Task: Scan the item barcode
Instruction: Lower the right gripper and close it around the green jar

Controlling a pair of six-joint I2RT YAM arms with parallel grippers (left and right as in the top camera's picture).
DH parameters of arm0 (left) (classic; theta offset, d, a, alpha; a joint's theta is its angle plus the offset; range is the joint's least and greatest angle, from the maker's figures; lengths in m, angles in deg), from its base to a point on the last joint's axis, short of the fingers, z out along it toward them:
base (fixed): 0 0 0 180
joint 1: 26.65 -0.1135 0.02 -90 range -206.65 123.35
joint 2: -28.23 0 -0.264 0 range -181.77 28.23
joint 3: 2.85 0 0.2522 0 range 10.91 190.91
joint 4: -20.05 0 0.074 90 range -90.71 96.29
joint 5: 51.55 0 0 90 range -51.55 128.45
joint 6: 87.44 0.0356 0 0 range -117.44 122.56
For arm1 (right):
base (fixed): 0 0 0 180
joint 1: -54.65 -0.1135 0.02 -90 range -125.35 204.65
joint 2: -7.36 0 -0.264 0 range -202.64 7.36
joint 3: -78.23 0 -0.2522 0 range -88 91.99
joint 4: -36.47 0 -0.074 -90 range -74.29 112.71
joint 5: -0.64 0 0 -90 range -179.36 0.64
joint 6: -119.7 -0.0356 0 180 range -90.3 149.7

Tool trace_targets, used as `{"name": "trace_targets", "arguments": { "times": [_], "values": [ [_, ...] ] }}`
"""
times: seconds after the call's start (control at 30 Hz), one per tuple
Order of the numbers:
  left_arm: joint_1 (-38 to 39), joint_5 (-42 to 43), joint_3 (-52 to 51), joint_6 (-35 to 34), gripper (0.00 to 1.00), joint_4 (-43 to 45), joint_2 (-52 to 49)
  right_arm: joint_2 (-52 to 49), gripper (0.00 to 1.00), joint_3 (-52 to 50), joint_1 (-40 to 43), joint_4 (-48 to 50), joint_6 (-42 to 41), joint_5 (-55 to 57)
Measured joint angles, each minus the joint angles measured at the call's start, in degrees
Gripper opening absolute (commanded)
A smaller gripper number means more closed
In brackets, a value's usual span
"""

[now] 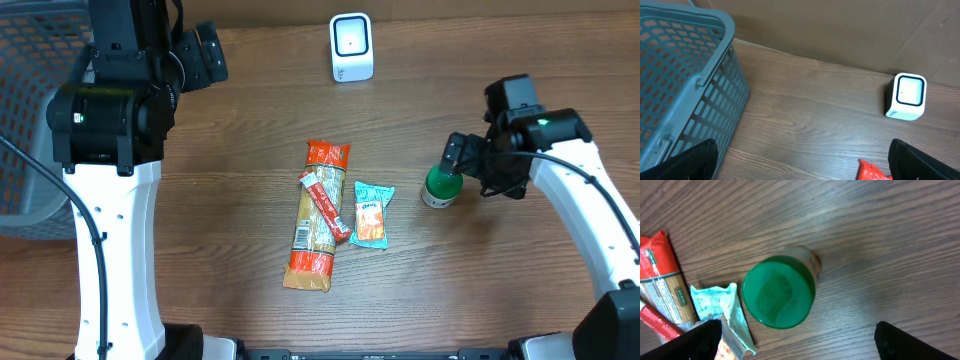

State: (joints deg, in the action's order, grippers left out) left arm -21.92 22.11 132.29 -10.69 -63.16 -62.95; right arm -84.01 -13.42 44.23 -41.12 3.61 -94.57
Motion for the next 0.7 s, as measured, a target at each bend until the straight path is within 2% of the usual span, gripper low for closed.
{"name": "trace_targets", "arguments": {
  "times": [0.3,0.7],
  "values": [
    [0.0,0.0,0.0,0.0,1.0,0.0,0.0,-1.05,1.0,1.92,-3.17,-0.59,-4.35,2.89],
    [0.0,0.0,0.0,0.0,1.0,0.0,0.0,-11.28,1.0,2.16,-10.21,4.2,-5.2,6.6]
  ]
}}
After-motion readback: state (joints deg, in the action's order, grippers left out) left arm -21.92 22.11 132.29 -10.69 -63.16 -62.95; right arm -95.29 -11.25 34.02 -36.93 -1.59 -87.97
